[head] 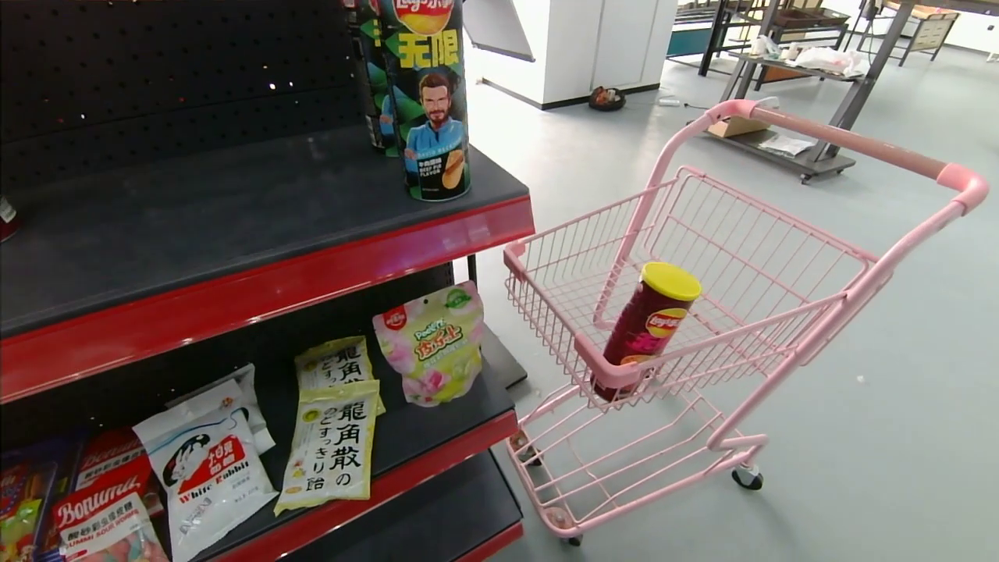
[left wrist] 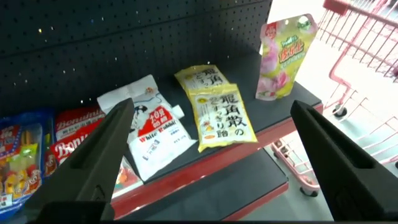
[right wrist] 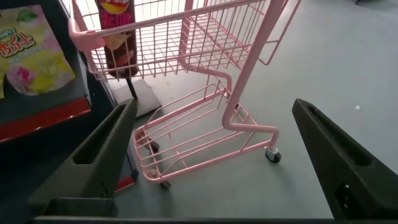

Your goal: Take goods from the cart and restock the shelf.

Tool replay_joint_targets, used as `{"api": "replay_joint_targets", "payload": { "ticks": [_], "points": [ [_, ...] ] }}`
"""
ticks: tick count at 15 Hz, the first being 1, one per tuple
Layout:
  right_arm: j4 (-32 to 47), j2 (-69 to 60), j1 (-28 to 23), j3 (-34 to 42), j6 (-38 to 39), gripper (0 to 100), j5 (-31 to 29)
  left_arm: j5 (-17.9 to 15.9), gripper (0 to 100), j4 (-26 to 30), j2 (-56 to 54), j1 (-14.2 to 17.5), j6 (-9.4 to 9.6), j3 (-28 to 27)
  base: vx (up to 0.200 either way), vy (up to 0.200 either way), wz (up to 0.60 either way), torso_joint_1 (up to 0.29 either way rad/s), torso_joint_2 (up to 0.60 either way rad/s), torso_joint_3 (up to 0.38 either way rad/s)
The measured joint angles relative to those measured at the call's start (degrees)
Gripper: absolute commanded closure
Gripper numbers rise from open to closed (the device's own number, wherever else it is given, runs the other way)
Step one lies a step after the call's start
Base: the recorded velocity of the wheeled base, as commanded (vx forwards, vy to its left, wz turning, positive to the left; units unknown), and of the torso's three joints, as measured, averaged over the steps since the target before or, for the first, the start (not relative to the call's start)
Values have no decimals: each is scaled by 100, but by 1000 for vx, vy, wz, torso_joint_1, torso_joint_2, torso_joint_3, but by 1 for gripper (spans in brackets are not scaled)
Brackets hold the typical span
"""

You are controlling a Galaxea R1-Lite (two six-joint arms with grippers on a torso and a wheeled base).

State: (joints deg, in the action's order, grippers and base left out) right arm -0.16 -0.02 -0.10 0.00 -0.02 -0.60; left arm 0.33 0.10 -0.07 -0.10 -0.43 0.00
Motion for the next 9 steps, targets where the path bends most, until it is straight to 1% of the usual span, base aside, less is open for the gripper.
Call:
{"api": "replay_joint_targets", "payload": {
  "ticks": [2,6,8,9],
  "points": [
    [-6,0,2,0,-22,0,17,0,0,-7,0,0,0,0,0,0,0,-29,141,107],
    [-6,5,10,-10,-88,0,76,0,0,-10,0,2,5,0,0,0,0,-3,15,10],
    [-22,217,28,-418,221,0,139,0,0,-10,0,0,-4,0,0,0,0,0,0,0],
    [-46,534,37,-835,460,0,150,0,0,-10,0,0,5,0,0,0,0,0,0,0]
  ]
}}
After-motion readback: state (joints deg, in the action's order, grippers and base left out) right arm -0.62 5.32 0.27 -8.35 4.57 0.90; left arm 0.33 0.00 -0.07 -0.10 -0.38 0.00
